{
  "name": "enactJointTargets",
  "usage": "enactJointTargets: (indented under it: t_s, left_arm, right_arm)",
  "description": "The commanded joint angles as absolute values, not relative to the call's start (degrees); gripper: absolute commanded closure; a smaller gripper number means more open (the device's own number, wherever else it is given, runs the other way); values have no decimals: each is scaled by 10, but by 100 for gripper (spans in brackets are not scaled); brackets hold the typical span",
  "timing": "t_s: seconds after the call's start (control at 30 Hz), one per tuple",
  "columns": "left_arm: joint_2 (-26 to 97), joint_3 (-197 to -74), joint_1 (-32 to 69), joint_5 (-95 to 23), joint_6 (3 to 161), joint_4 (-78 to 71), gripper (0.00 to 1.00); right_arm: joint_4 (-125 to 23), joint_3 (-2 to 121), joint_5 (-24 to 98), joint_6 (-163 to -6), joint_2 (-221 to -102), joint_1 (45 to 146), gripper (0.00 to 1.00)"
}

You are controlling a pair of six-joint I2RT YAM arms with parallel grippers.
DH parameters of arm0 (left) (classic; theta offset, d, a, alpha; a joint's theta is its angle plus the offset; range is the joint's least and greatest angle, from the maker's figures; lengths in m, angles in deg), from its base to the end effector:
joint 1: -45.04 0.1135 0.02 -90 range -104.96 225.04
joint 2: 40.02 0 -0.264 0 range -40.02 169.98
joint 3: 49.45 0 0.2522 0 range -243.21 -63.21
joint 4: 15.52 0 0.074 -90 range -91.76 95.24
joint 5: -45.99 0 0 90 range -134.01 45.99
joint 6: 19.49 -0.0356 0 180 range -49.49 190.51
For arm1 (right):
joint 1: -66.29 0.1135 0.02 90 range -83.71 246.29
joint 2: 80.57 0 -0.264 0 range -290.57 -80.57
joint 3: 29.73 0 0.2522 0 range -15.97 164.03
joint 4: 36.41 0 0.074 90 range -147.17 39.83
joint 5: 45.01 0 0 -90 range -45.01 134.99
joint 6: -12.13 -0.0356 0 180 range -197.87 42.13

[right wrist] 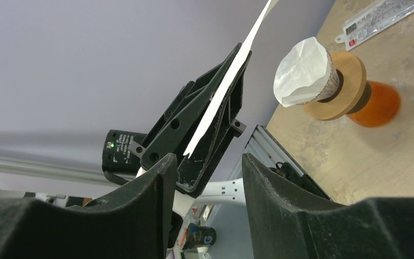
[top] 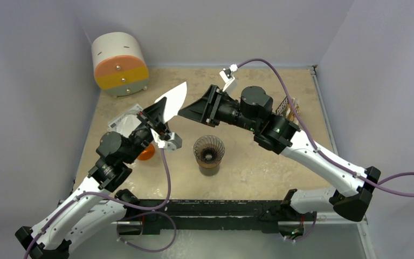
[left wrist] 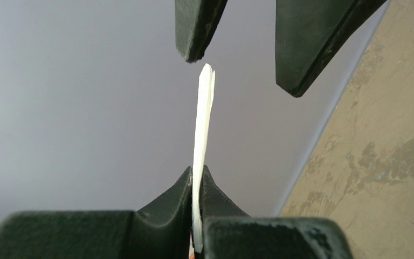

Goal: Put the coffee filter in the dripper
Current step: Place the coffee filter in the coffee dripper.

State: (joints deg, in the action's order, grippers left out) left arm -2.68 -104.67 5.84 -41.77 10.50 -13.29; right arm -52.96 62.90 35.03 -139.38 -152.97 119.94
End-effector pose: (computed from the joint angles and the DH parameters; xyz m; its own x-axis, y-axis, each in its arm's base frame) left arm 0.1197 -0.0994 0.3806 0.6767 0.5649 -0.4722 0.1492 0.5228 0.8393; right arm 0.1644 0.2337 0.4594 -0.7690 0.4156 -0.4858 -0.4606 0.1667 0.8718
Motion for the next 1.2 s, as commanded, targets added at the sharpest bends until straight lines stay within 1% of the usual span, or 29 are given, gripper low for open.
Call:
enactJointTargets:
  t_s: [0.0,0.57,1.17]
  left_arm:
    - [-31,-1048,56,-417,114,-151,100]
    - [-39,-1051,56,-411,149,-156,100]
    - [-48,-1058,56,-391,164,-145,100]
  right_arm:
    - [-504,661,356,-1401,-1534,1205,50]
    - [-504,646,364,-1405,-1529,1207,54]
    - [-504,646,367,-1408,-1535,1207,56]
